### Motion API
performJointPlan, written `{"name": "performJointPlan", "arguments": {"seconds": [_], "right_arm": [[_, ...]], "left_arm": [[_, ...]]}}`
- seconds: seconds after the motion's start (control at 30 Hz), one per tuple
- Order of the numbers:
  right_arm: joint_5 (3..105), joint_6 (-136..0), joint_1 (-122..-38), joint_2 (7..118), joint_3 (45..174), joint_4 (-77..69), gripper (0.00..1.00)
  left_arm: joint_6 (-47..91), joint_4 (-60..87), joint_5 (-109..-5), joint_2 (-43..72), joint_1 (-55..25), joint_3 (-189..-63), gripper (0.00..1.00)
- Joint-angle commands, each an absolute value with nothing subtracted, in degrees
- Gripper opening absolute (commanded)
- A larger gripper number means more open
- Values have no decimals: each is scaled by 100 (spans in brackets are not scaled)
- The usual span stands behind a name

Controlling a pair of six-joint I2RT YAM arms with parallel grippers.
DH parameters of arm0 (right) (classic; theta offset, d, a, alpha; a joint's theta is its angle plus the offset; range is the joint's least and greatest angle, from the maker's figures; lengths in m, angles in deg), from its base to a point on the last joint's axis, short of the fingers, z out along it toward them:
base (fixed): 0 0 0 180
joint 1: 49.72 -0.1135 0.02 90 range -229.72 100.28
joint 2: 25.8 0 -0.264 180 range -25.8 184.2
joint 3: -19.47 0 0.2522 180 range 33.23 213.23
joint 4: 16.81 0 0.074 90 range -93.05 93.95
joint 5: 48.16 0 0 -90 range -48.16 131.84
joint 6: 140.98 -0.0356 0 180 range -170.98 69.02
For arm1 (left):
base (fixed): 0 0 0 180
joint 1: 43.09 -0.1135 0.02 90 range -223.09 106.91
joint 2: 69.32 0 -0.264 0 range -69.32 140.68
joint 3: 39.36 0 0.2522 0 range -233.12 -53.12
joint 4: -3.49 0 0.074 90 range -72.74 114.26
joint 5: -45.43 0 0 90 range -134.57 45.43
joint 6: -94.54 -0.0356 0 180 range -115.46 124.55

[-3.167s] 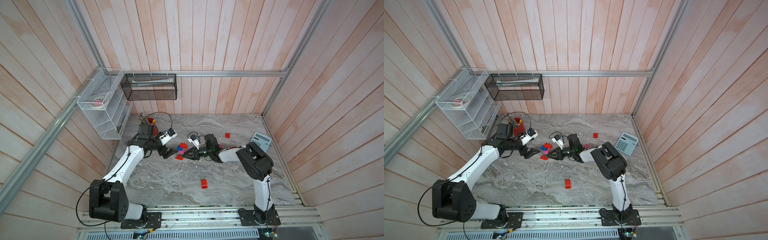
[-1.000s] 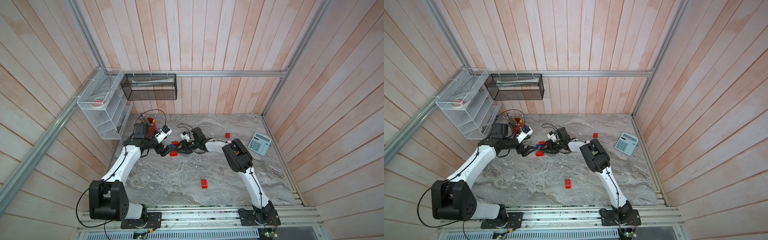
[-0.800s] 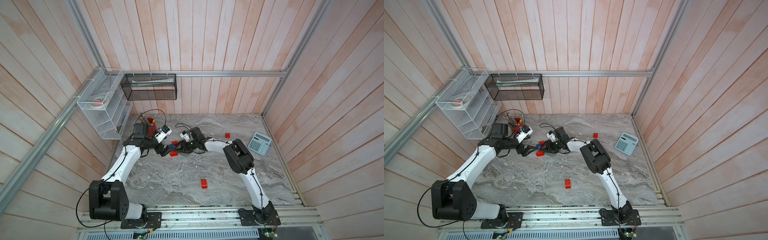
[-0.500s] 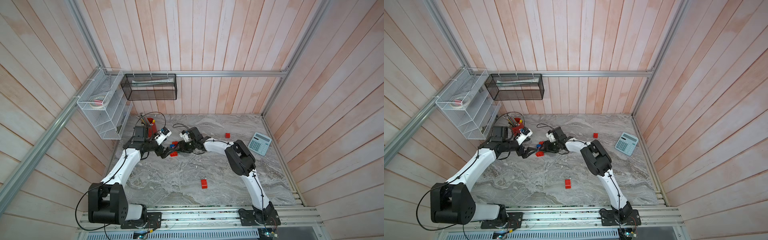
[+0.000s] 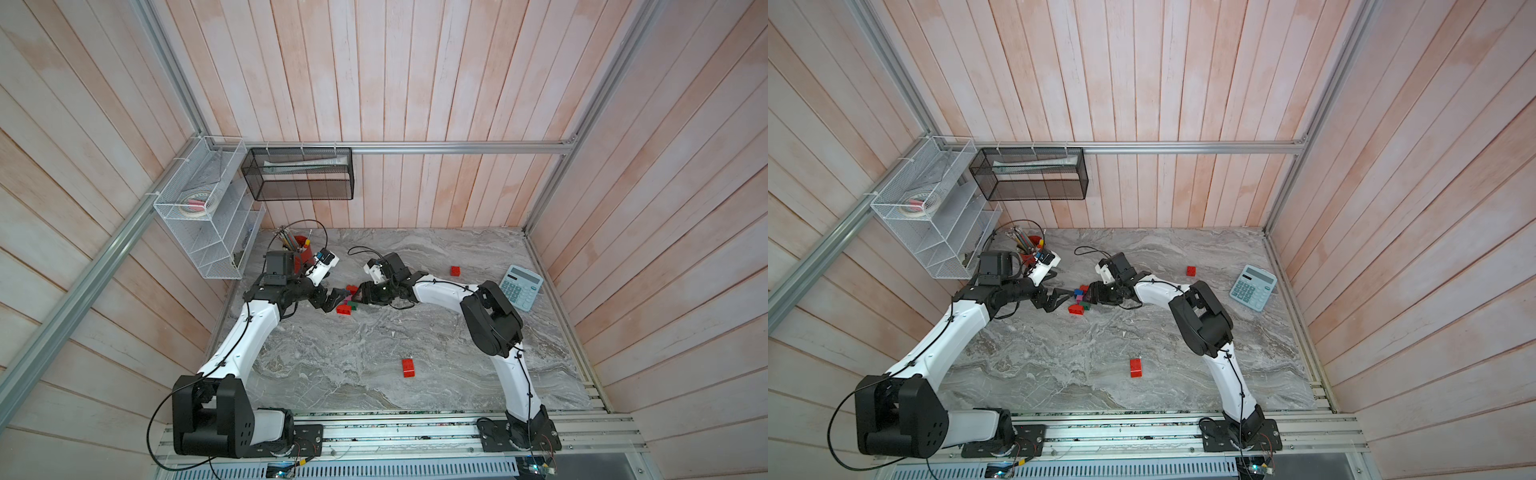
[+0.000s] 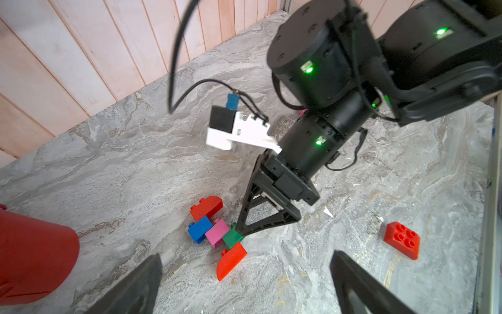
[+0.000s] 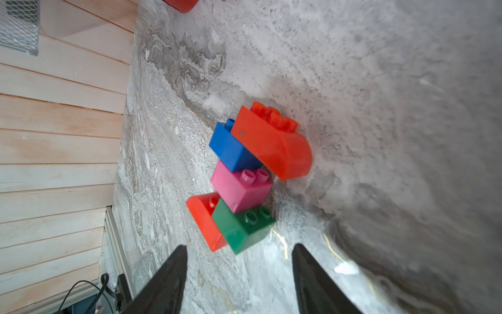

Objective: Assemble the letter s with lego
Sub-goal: Adjust the lego brick at the center of the board, then pick up the lego brick from the center of the board.

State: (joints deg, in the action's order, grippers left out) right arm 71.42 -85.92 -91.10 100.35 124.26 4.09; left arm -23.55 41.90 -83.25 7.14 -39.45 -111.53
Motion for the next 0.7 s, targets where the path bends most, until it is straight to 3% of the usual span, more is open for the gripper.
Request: {"name": "performJointPlan", "arguments": {"seconds": [0.0, 0.3, 0.67], "right_arm": [[6806, -8257, -8881, 9316, 12012, 499, 65], [5844, -7822, -8533, 7808, 10668, 1179, 71], [4726, -9232, -9216, 6787, 9846, 2239, 76]], "left_arm": [[-1838, 3889, -8066, 537, -3975, -11086, 100], [-782, 3363, -8187, 334, -3734, -10856, 100], [108, 3448, -7692, 340, -2880, -10614, 100]]}}
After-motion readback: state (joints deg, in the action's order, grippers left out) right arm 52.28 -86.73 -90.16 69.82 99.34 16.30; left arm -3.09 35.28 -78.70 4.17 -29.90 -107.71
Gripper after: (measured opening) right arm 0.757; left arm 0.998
